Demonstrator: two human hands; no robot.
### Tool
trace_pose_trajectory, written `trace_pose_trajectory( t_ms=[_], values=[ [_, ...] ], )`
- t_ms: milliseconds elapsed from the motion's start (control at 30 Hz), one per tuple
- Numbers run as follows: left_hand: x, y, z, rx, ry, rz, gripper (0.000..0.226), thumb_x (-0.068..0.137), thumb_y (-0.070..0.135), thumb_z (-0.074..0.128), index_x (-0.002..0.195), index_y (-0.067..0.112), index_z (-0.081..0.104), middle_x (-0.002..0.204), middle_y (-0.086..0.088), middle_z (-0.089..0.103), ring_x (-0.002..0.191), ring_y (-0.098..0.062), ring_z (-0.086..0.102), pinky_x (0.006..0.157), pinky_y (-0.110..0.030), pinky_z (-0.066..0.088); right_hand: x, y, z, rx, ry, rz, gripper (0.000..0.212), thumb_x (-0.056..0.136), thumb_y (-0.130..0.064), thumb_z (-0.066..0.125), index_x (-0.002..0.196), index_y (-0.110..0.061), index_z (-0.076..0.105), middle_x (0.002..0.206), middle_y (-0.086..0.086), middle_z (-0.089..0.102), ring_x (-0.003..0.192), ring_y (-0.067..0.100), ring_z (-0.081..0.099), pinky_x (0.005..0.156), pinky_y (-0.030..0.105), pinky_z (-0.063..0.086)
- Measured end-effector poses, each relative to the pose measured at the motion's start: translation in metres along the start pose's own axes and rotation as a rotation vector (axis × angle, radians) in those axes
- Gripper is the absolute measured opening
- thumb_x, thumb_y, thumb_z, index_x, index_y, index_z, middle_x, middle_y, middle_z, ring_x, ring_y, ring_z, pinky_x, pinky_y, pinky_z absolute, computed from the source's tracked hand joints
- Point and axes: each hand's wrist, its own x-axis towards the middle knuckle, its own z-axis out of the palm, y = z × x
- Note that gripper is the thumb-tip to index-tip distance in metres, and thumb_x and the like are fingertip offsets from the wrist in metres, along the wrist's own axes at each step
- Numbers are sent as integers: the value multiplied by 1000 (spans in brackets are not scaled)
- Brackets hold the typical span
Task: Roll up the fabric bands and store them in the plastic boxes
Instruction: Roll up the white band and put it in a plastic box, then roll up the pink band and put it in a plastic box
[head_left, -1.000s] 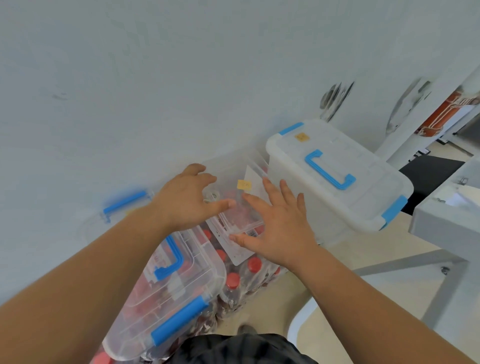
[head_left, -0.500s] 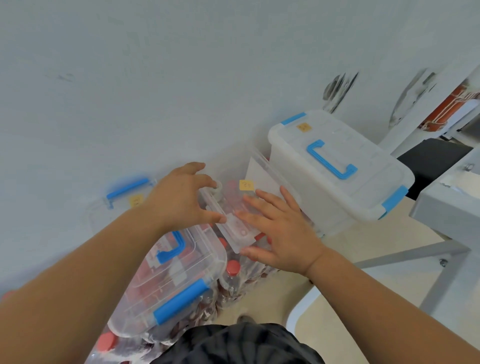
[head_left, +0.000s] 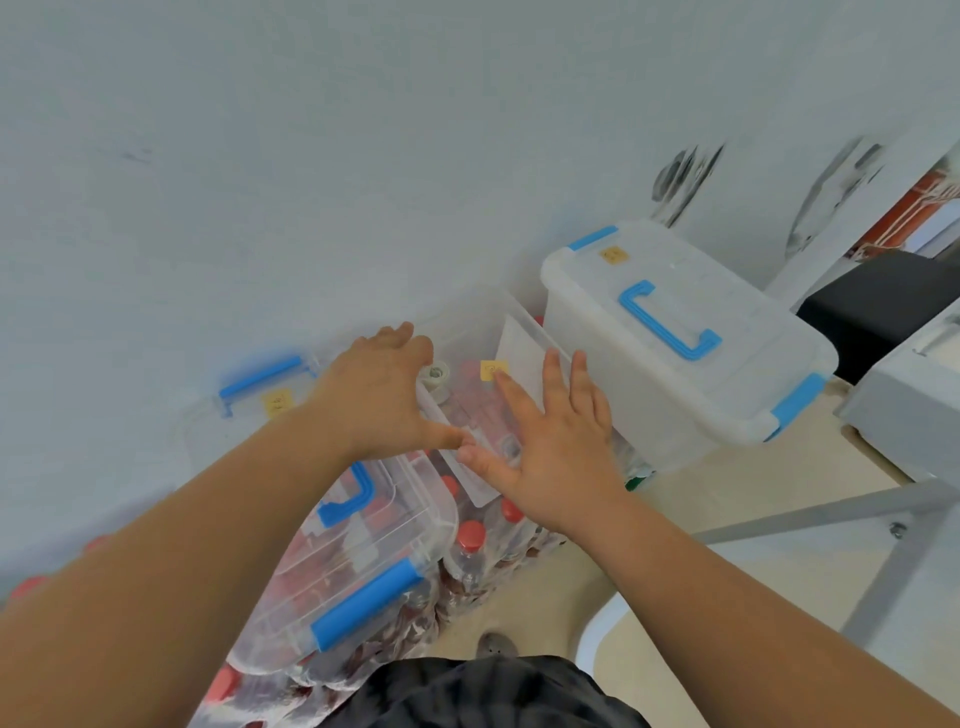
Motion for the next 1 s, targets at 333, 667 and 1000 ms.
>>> trace_pose_trajectory(
  t_ms=[333, 667, 1000],
  values=[
    [19, -10, -3, 117, -111, -36, 119, 70, 86, 55, 160, 24, 9, 169, -6, -3, 155, -25, 4, 125, -42, 8, 20, -7, -1, -45, -21, 11, 100, 72, -97, 6, 157, -45, -2, 168, 17, -9, 151, 38, -24, 116, 67, -11],
    [0, -13, 0, 20, 78, -28, 98, 80, 78, 51, 158, 28, 19, 168, -3, 13, 154, -24, 14, 124, -40, 12, 22, -17, -18, -49, -7, -87, 87, 86, -86, 5, 158, -38, 8, 168, 16, -3, 153, 35, -18, 116, 66, -15],
    [-108, -83, -9, -216, 572, -267, 50, 90, 52, 51, 124, 19, 66, 132, -4, 63, 125, -25, 55, 106, -34, 38, 31, -129, -41, 172, -43, -484, 80, 86, -78, 24, 152, -35, 33, 168, 7, 12, 155, 32, 4, 123, 57, 3]
  ],
)
